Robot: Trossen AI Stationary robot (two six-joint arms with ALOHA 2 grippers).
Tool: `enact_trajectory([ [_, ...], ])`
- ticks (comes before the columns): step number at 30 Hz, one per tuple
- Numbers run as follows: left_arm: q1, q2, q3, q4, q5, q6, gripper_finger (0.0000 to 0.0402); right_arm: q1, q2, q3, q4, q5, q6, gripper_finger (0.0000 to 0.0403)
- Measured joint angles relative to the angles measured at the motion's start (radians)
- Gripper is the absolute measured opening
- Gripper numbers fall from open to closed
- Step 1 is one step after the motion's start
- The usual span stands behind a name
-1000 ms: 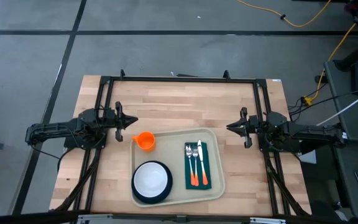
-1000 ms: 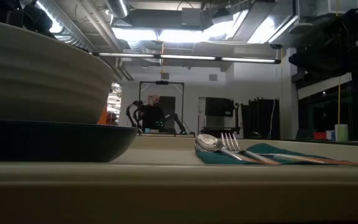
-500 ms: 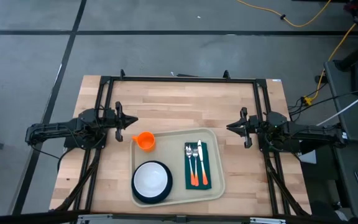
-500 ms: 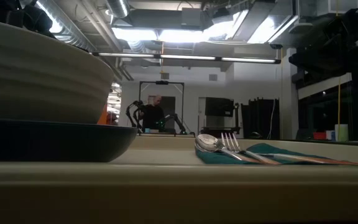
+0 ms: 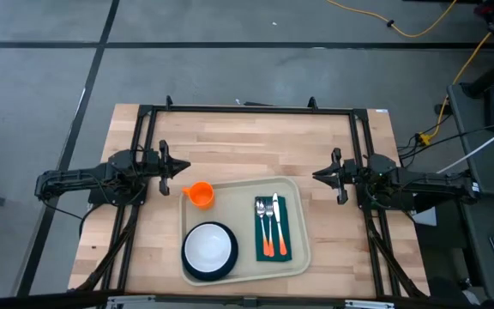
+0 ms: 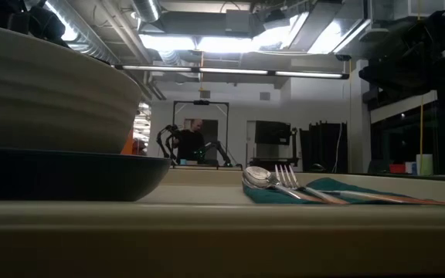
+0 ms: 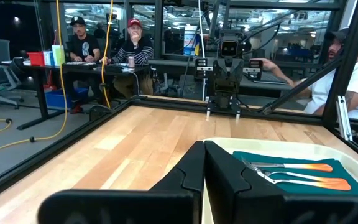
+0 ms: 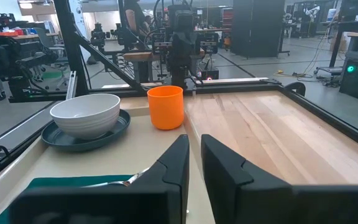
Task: Set up tray
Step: Return to Home Position
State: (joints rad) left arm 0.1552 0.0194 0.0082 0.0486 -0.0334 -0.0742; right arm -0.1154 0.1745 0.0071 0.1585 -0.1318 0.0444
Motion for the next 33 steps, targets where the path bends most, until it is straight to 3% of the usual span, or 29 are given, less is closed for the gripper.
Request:
enact_trajectory([
  [6, 0.0, 0.0, 0.0, 0.0, 0.0, 0.0, 0.0004, 0.0, 0.0, 0.0, 0.0, 0.0, -0.002, 0.0049],
  [11, 0.0, 0.0, 0.0, 0.0, 0.0, 0.0, 0.0004, 0.0, 0.0, 0.0, 0.0, 0.003, -0.133, 0.0049],
  [33, 0.0, 0.0, 0.0, 0.0, 0.0, 0.0, 0.0004, 0.0, 0.0, 0.0, 0.0, 0.0, -0.125, 0.0049],
])
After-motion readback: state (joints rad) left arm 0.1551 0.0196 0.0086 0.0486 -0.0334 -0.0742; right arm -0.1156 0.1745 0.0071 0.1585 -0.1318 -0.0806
